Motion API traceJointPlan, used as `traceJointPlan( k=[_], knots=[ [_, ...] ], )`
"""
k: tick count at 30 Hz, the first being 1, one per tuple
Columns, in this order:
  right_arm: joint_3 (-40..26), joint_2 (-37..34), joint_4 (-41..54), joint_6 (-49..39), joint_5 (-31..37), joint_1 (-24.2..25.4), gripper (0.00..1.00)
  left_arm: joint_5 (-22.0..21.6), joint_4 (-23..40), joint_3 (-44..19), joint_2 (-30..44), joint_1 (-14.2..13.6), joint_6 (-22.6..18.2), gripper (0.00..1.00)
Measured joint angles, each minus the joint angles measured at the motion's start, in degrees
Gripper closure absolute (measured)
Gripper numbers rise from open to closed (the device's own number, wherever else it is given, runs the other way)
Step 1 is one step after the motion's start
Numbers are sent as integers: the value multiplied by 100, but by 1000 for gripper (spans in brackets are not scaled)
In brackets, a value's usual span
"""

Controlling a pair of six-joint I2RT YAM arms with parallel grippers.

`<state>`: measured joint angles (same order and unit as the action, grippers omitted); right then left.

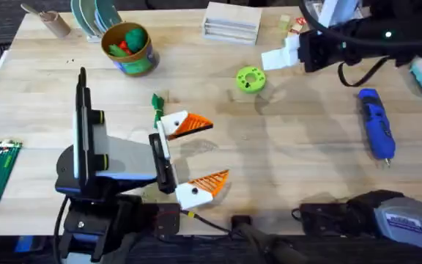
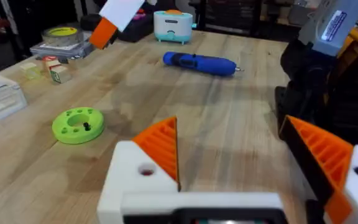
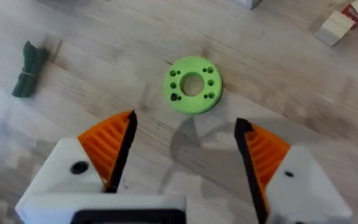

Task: Pick up the gripper from the table and insert it into the empty holder that is missing its gripper. Then pick up a screw, insert it into the mounting hole, and use the screwdriver to tighten it. Finally, clean up the table by picking up the vegetable and placing it into the bucket.

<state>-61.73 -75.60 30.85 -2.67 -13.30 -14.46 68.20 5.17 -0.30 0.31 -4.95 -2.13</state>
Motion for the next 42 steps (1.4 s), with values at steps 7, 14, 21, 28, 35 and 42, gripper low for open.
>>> traceJointPlan(
  k=[7,14,21,28,35,42],
  knots=[
    [0,-181,59,-331,1,-6,10,0,0,0,1,0,0,8],
    [0,-817,63,-477,198,-313,10,0,0,0,1,0,0,8],
    [0,-1334,-65,-514,943,-900,10,0,0,0,1,0,0,8],
    [0,-1727,-584,-512,1234,-1093,13,0,0,0,1,0,0,8],
    [-2,-1979,-1022,-510,1309,-1104,43,0,2,0,-1,0,0,8],
    [-4,-2161,-1224,-510,1329,-1124,147,2,0,0,1,0,0,9]
  ],
)
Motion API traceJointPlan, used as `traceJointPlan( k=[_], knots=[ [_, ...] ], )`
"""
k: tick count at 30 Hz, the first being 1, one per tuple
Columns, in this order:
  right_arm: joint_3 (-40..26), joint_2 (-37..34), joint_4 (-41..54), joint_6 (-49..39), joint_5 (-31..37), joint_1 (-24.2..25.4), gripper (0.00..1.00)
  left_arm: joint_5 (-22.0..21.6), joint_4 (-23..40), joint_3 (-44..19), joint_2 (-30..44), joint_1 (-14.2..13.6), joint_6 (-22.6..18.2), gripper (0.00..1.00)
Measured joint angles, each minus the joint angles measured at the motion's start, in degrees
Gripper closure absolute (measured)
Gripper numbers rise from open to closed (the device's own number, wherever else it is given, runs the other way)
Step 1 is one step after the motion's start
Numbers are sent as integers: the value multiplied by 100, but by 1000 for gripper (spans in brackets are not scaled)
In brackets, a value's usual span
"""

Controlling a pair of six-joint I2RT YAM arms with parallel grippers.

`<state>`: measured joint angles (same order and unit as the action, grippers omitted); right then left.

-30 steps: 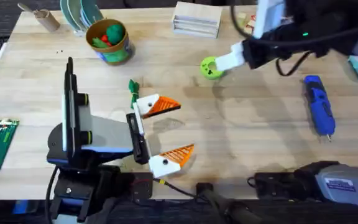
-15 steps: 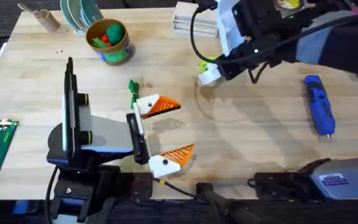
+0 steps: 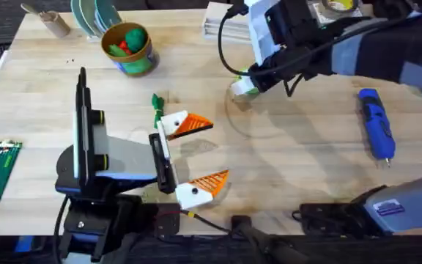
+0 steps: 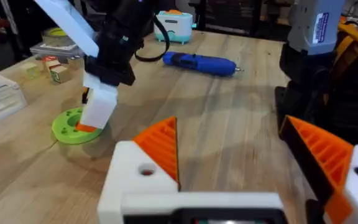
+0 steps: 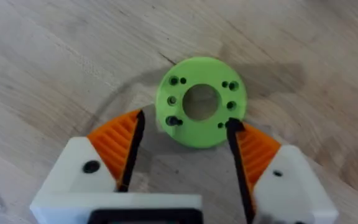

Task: Pick up the gripper from the table and insert it into the empty holder that is missing its gripper. Then pick up a screw, insert it into the mounting hole, and use the screwdriver to tighten it. Finally, clean up the table by picking up the vegetable and placing it into the bucket.

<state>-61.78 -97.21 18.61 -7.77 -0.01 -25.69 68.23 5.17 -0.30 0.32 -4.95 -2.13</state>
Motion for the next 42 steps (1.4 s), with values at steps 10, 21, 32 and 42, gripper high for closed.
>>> traceJointPlan(
  k=[10,21,32,42],
  knots=[
    [0,-78,-103,-2,2,-65,340,0,2,0,-2,0,0,7],
    [0,-78,-97,-109,30,-195,490,2,1,0,0,0,0,8],
    [-2,-135,-57,-282,216,-232,574,13,0,0,0,0,0,7],
    [-11,-207,-33,-302,280,-253,635,13,0,0,0,0,0,8]
  ],
)
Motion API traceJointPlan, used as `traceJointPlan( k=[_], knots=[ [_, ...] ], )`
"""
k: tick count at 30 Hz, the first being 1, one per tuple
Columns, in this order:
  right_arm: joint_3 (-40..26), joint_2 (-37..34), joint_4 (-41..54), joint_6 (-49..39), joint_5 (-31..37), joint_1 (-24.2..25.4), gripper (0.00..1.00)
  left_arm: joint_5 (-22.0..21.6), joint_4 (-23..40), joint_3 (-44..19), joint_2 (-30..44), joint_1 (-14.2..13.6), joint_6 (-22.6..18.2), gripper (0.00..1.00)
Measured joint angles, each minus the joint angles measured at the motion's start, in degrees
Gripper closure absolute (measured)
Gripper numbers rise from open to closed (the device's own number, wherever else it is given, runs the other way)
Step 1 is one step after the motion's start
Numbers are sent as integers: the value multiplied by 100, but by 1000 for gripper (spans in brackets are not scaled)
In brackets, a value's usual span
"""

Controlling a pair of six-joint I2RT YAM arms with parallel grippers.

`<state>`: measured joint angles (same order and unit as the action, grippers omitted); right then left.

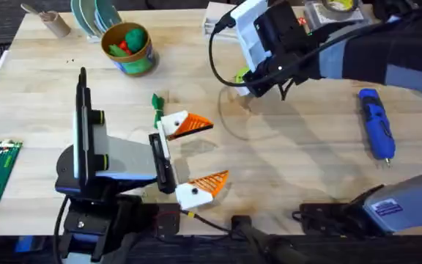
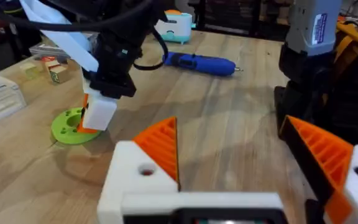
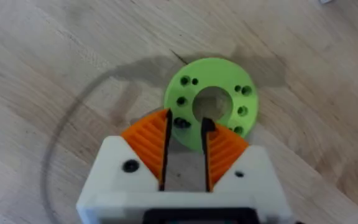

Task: Pick up the gripper from the table and insert it into the empty holder that is missing its gripper. Then pick up a screw, insert it into the mounting hole, and use the screwdriver to tighten it. Finally, clean up the table by picking up the vegetable and placing it into the bucket.

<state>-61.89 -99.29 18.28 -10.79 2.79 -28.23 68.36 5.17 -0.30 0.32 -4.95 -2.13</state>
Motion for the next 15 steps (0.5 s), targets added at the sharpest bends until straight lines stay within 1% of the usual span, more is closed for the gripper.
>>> traceJointPlan(
  k=[3,4,6,11,15],
  knots=[
    [0,0,-7,-13,22,0,744,2,2,0,0,0,0,8],
    [0,0,-9,-15,22,0,766,1,0,0,0,0,0,8],
    [0,0,-9,-15,22,-4,783,0,0,0,-2,0,0,8],
    [-2,0,-9,-72,22,-7,791,1,1,0,0,0,0,9],
    [-7,0,-7,-262,24,-15,826,0,0,0,0,0,0,8]
  ],
)
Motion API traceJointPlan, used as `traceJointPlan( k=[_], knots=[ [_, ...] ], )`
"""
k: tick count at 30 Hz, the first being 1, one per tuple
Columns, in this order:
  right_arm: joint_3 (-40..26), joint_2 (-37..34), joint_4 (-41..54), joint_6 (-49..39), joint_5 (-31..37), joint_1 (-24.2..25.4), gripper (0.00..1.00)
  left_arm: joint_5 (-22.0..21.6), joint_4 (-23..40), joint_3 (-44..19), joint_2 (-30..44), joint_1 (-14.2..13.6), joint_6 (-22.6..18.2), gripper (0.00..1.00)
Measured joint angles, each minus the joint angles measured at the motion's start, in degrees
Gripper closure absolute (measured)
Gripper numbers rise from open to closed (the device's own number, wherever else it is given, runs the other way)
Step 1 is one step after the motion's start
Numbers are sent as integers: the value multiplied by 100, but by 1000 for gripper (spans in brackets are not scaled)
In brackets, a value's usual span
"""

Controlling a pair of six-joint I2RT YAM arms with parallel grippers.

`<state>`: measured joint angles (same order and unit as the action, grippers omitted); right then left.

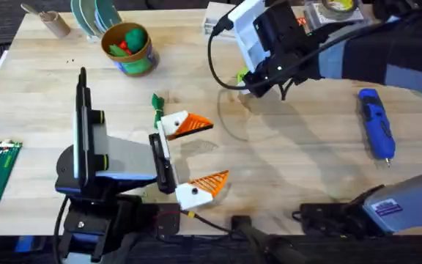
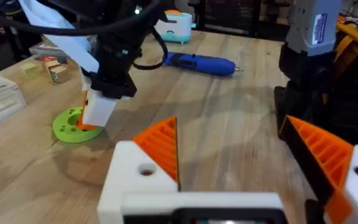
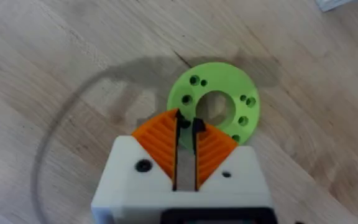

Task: Pick up the gripper from the table and insert it into the empty holder that is missing its gripper. Then pick up a screw, insert it into the mounting hole, and use the screwdriver to tighten it. Finally, clean up the table by picking up the vegetable and placing it into the bucket.

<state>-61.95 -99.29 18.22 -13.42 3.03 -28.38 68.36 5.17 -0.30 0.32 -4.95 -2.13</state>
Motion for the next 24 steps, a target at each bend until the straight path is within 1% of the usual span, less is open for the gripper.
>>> traceJointPlan(
  k=[3,6,9,11,12,20,24],
  knots=[
    [0,0,2,-100,-2,-2,829,1,0,0,-1,0,0,8],
    [-2,0,9,-235,0,-5,854,0,0,0,0,0,0,8],
    [-4,0,7,-303,17,-11,917,0,0,0,-2,0,0,8],
    [-15,0,4,-334,24,-11,979,0,2,0,0,0,0,8],
    [-15,0,7,-338,24,-11,990,0,0,0,0,0,0,8],
    [-22,0,23,-421,75,-11,994,2,0,0,-2,0,0,7],
    [-114,0,188,-452,178,-22,994,0,1,0,0,0,0,9]
  ],
)
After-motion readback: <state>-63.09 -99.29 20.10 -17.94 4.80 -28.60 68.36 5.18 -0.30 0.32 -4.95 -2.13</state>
